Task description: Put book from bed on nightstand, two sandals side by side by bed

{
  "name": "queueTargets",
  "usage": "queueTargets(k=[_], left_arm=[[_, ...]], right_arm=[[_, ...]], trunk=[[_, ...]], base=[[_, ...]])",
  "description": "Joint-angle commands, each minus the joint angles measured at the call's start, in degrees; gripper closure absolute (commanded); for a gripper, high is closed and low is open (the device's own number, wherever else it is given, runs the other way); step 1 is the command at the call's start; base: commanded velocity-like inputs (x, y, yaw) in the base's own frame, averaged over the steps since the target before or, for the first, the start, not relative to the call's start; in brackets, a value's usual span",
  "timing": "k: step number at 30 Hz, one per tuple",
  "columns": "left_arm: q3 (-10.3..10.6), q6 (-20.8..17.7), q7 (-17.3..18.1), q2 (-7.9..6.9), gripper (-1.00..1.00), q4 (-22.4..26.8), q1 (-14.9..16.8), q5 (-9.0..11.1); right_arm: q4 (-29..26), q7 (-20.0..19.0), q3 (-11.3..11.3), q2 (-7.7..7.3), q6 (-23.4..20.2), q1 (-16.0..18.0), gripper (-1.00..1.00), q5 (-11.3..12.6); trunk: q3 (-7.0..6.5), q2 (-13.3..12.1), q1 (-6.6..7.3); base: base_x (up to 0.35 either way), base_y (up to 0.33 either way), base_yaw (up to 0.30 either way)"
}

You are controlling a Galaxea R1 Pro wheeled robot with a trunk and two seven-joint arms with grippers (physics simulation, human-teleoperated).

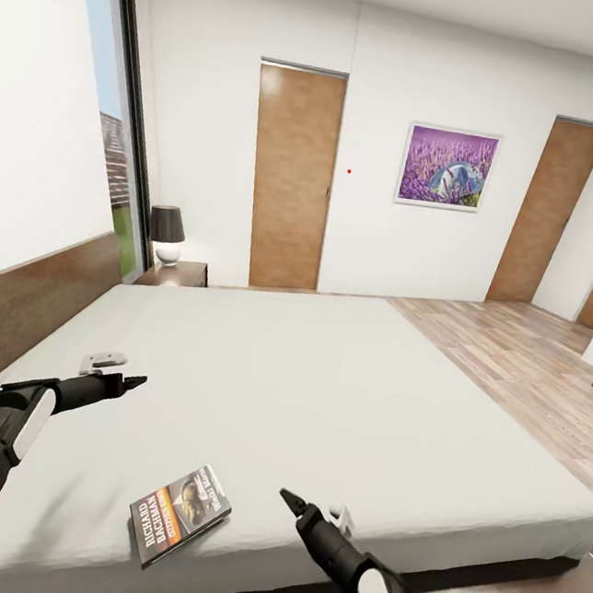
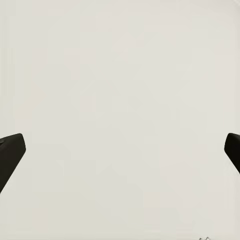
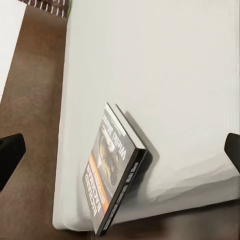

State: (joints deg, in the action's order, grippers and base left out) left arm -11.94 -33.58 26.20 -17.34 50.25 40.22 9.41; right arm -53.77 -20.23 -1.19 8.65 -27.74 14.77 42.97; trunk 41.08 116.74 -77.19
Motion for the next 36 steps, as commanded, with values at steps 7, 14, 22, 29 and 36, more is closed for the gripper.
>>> queueTargets(k=[7, 14, 22, 29, 36], left_arm=[[-0.1, -0.4, 0.1, 0.02, -1.0, 0.0, 0.0, 0.3], [-0.1, -0.4, 0.1, 0.07, -1.0, 0.0, 0.0, 0.3], [-0.1, -0.4, 0.1, 0.11, -1.0, -0.1, 0.0, 0.3], [-0.1, -0.3, 0.1, 0.24, -1.0, -0.1, 0.0, 0.3], [-0.1, -0.3, 0.1, 0.61, -1.0, -0.1, 0.0, 0.2]], right_arm=[[5.3, -1.2, -0.1, -0.05, 2.9, 0.2, -1.0, 0.7], [10.0, -10.0, -0.8, -0.39, 3.7, 0.4, -1.0, 0.8], [16.8, -15.7, -1.0, -0.53, 9.9, 0.5, -1.0, 3.6], [18.8, -16.7, -0.9, -0.55, 13.2, 0.5, -1.0, 4.8], [19.3, -22.2, -0.7, -0.68, 14.0, 0.5, -1.0, 4.8]], trunk=[[0.06, 0.0, 0.01], [0.06, 0.0, 0.01], [0.06, 0.0, 0.01], [0.06, 0.0, 0.01], [0.06, 0.0, 0.01]], base=[[0.0, 0.0, 0.0], [0.0, 0.0, 0.0], [0.0, 0.0, 0.0], [0.0, 0.0, 0.0], [0.0, 0.0, 0.0]])
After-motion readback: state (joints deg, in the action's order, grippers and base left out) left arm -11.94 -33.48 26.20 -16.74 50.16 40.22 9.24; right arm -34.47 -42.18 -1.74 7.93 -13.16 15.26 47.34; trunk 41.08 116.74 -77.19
